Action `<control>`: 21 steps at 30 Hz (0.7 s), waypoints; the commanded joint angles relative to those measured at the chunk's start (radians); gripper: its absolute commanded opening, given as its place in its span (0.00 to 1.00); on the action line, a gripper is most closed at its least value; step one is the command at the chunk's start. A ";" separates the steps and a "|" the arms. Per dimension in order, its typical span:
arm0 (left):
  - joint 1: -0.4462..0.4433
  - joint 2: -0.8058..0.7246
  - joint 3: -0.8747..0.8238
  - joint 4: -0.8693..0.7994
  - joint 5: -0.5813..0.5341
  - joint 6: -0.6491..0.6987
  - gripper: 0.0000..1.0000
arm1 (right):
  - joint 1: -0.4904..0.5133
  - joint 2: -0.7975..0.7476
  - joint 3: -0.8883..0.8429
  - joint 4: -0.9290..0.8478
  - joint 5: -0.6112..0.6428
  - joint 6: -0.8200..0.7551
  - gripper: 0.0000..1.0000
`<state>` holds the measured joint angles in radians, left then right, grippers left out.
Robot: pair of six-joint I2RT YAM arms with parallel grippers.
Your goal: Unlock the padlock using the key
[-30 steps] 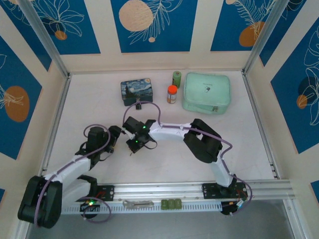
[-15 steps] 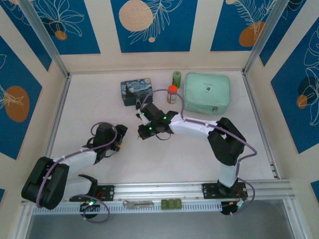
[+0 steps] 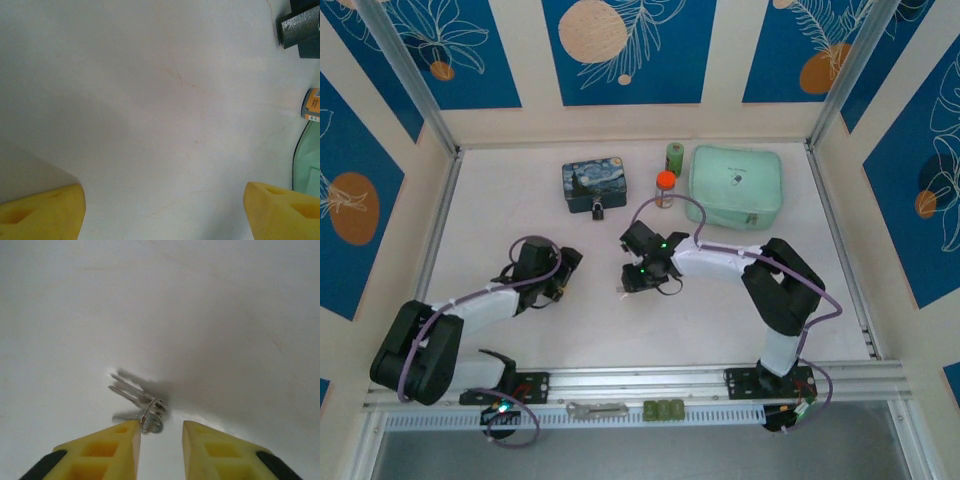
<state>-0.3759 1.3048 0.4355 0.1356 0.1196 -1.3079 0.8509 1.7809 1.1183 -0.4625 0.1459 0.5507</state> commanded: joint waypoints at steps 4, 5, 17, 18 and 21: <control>-0.029 0.047 0.053 0.162 0.046 0.054 0.83 | 0.024 -0.046 0.044 -0.068 0.150 -0.118 0.41; -0.029 0.047 0.054 0.163 0.046 0.054 0.83 | 0.031 -0.031 0.063 -0.071 0.151 -0.151 0.41; -0.026 -0.012 0.037 0.111 -0.005 0.059 0.84 | 0.082 0.175 0.241 -0.192 0.181 -0.245 0.46; -0.025 -0.016 0.037 0.107 -0.010 0.059 0.84 | 0.087 0.190 0.246 -0.205 0.189 -0.230 0.46; -0.023 -0.025 0.041 0.103 -0.016 0.065 0.85 | 0.093 0.222 0.247 -0.231 0.216 -0.181 0.42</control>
<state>-0.3912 1.3006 0.4519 0.2176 0.1211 -1.2728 0.9298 1.9774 1.3434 -0.6159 0.3248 0.3222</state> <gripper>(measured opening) 0.845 0.439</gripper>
